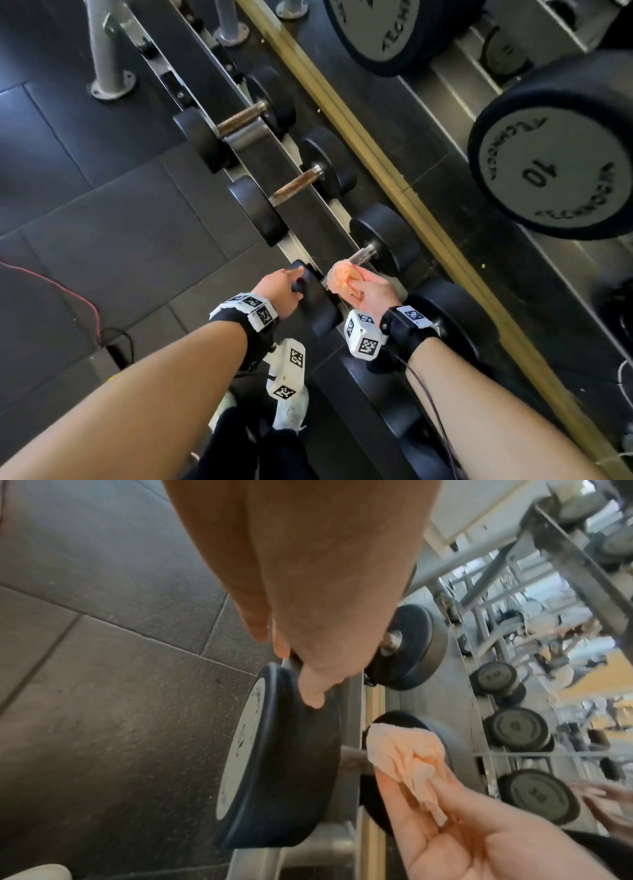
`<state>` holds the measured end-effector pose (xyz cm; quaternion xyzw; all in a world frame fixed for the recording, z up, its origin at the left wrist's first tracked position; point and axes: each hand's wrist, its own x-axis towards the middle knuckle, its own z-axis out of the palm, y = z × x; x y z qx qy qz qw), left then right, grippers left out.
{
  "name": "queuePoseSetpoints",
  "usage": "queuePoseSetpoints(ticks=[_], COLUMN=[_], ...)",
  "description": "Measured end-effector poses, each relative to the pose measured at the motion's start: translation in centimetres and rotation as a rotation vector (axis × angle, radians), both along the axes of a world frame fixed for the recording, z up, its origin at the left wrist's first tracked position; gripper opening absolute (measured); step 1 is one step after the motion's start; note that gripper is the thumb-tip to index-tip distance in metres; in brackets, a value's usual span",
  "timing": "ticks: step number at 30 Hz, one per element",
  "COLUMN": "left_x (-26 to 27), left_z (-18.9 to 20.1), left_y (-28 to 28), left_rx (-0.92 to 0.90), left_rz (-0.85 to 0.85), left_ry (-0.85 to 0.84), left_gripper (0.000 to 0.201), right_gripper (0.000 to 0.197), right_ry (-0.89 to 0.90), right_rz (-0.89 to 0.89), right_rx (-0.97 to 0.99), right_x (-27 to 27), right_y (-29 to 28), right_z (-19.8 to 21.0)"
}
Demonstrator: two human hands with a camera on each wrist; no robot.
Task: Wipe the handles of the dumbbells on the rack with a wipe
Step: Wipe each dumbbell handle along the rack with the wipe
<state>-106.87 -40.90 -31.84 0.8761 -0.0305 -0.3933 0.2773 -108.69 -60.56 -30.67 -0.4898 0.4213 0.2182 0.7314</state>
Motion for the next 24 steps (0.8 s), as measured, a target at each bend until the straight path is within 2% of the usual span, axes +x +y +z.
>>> queuePoseSetpoints(ticks=[6, 9, 13, 17, 20, 24], left_x=[5.0, 8.3, 11.5, 14.0, 15.2, 16.3], left_z=[2.8, 3.3, 2.5, 0.8, -0.8, -3.1], left_y=[3.6, 5.8, 8.1, 9.6, 10.4, 10.9], left_rx=[-0.067, -0.073, -0.085, -0.056, -0.041, -0.108], left_rz=[0.264, 0.340, 0.385, 0.337, 0.352, 0.423], left_ry=[-0.123, -0.176, -0.170, -0.187, -0.172, -0.173], left_gripper=[0.041, 0.039, 0.040, 0.052, 0.066, 0.075], right_gripper=[0.037, 0.024, 0.023, 0.038, 0.040, 0.044], right_ry=[0.058, 0.055, -0.012, -0.153, -0.226, -0.211], right_rz=[0.093, 0.089, 0.109, 0.118, 0.223, 0.303], right_rx=[-0.078, -0.099, -0.230, -0.282, -0.338, -0.384], right_x=[5.4, 7.3, 9.8, 13.1, 15.2, 17.7], right_y=[1.6, 3.3, 5.9, 8.2, 9.7, 10.7], right_z=[0.8, 0.6, 0.5, -0.2, -1.4, -4.6])
